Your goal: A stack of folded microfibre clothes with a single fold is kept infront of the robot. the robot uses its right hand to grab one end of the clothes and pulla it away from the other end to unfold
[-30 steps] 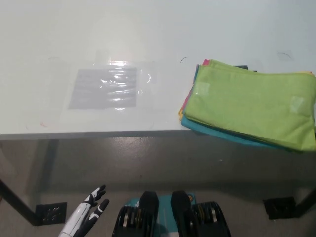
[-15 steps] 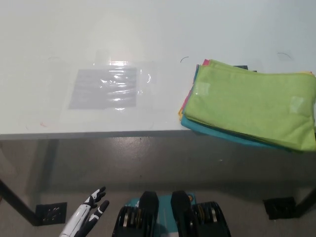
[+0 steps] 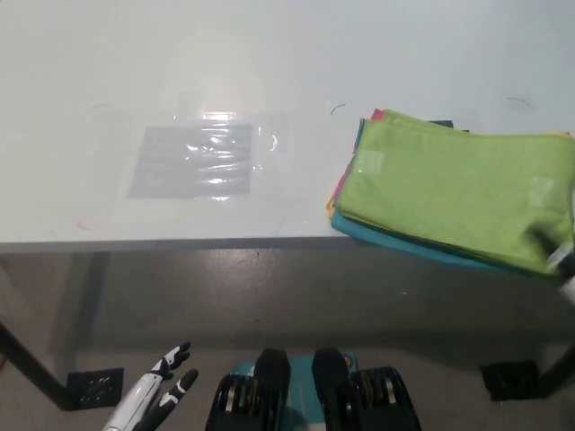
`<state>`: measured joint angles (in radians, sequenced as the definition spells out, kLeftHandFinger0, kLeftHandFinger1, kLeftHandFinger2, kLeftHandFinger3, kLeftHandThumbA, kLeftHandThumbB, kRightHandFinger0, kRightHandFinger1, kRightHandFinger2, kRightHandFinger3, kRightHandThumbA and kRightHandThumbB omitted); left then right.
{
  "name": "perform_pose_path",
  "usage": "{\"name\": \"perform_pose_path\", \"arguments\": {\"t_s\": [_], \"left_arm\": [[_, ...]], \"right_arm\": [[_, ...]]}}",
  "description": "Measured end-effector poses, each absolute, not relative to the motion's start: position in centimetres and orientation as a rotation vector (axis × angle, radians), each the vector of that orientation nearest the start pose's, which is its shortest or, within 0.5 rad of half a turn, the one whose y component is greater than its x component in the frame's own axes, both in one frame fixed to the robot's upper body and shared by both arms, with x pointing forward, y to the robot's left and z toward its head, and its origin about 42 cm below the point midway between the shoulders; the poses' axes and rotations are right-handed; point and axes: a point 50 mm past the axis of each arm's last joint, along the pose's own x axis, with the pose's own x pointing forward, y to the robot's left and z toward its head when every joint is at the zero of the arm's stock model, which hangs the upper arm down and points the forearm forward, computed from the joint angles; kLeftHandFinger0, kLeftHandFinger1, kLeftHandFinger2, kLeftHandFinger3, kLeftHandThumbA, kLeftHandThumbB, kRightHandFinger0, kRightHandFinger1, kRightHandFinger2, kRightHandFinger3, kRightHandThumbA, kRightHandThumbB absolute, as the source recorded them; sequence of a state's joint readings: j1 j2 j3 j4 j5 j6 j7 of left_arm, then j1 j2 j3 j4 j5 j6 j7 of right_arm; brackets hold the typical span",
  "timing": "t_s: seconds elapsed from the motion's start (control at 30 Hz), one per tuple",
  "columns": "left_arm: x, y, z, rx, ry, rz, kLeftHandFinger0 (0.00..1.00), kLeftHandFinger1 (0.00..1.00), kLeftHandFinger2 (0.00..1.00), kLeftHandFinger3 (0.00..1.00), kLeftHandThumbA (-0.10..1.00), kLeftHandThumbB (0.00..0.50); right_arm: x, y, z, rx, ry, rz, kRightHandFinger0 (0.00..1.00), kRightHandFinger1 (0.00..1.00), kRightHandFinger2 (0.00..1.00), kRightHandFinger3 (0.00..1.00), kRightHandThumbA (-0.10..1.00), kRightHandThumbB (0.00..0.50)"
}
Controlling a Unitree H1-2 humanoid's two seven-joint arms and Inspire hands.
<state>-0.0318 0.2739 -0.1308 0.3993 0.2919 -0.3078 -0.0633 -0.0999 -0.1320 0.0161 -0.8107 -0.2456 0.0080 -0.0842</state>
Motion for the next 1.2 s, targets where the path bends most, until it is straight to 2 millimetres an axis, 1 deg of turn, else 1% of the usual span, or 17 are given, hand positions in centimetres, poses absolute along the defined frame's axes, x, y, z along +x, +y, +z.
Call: {"name": "perform_pose_path", "arguments": {"t_s": [0.03,0.07,0.1,0.13,0.37,0.43,0.47,0.5,0.53,0.57,0.63,0.67,0.77,0.8,0.9,1.1,1.2], "left_arm": [[27.2,28.1,1.9,0.554,0.091,-0.282,1.00,1.00,1.00,1.00,1.00,0.500],[27.2,28.1,1.8,0.552,0.093,-0.282,1.00,1.00,1.00,1.00,1.00,0.500],[27.2,28.1,1.8,0.552,0.092,-0.282,1.00,1.00,1.00,1.00,1.00,0.500],[27.3,28.1,1.8,0.549,0.092,-0.282,1.00,1.00,1.00,1.00,1.00,0.500],[27.6,27.6,1.6,0.517,0.080,-0.281,1.00,1.00,1.00,1.00,1.00,0.500],[27.8,27.5,1.8,0.507,0.067,-0.280,1.00,1.00,1.00,1.00,1.00,0.500],[27.9,27.5,1.9,0.504,0.062,-0.280,1.00,1.00,1.00,1.00,1.00,0.500],[28.0,27.4,1.9,0.501,0.058,-0.279,1.00,1.00,1.00,1.00,1.00,0.500],[28.0,27.4,2.0,0.496,0.054,-0.277,1.00,1.00,1.00,1.00,1.00,0.500],[28.1,27.3,2.1,0.488,0.046,-0.276,1.00,1.00,1.00,1.00,1.00,0.500],[28.3,27.1,2.2,0.474,0.034,-0.273,1.00,1.00,1.00,1.00,1.00,0.500],[28.4,27.0,2.3,0.466,0.026,-0.271,1.00,1.00,1.00,1.00,1.00,0.500],[28.7,26.8,2.7,0.437,-0.005,-0.261,1.00,1.00,1.00,1.00,1.00,0.500],[28.7,26.6,2.9,0.427,-0.016,-0.257,1.00,1.00,1.00,1.00,1.00,0.500],[28.8,26.2,3.1,0.406,-0.039,-0.253,1.00,1.00,1.00,1.00,1.00,0.500],[28.8,26.0,3.2,0.393,-0.055,-0.249,1.00,1.00,1.00,1.00,1.00,0.500],[28.8,26.0,3.3,0.395,-0.056,-0.250,1.00,1.00,1.00,1.00,1.00,0.500]], "right_arm": [[21.5,-21.9,31.3,-0.295,-0.889,-0.083,1.00,1.00,1.00,1.00,1.00,0.324],[21.1,-21.6,30.1,-0.289,-0.850,-0.058,1.00,1.00,1.00,1.00,1.00,0.304],[20.9,-21.3,29.7,-0.285,-0.841,-0.045,1.00,1.00,1.00,1.00,1.00,0.322],[20.6,-20.9,28.5,-0.280,-0.804,-0.018,1.00,1.00,1.00,1.00,1.00,0.334],[20.0,-19.6,21.1,-0.272,-0.567,0.069,1.00,1.00,1.00,1.00,1.00,0.346],[20.0,-19.2,18.1,-0.271,-0.474,0.100,1.00,1.00,1.00,1.00,1.00,0.346],[19.9,-19.1,17.1,-0.270,-0.442,0.111,1.00,1.00,1.00,1.00,1.00,0.305],[19.8,-19.0,16.6,-0.269,-0.429,0.117,1.00,1.00,1.00,1.00,1.00,0.299],[19.8,-18.9,15.8,-0.268,-0.411,0.127,1.00,1.00,1.00,1.00,1.00,0.309],[20.0,-18.7,13.8,-0.268,-0.356,0.146,1.00,1.00,1.00,1.00,1.00,0.312],[20.3,-18.6,11.5,-0.269,-0.291,0.166,1.00,1.00,1.00,1.00,1.00,0.312],[20.4,-18.6,10.4,-0.270,-0.260,0.175,1.00,1.00,1.00,1.00,1.00,0.333],[20.9,-18.6,7.1,-0.267,-0.177,0.205,1.00,1.00,1.00,1.00,1.00,0.324],[21.1,-18.7,6.2,-0.266,-0.154,0.213,1.00,1.00,1.00,1.00,1.00,0.333],[21.8,-18.8,4.6,-0.261,-0.107,0.230,1.00,1.00,1.00,1.00,1.00,0.389],[22.6,-18.9,3.7,-0.238,-0.080,0.255,1.00,1.00,1.00,1.00,1.00,0.353],[22.7,-18.9,3.7,-0.229,-0.077,0.261,1.00,1.00,1.00,1.00,1.00,0.352]]}}
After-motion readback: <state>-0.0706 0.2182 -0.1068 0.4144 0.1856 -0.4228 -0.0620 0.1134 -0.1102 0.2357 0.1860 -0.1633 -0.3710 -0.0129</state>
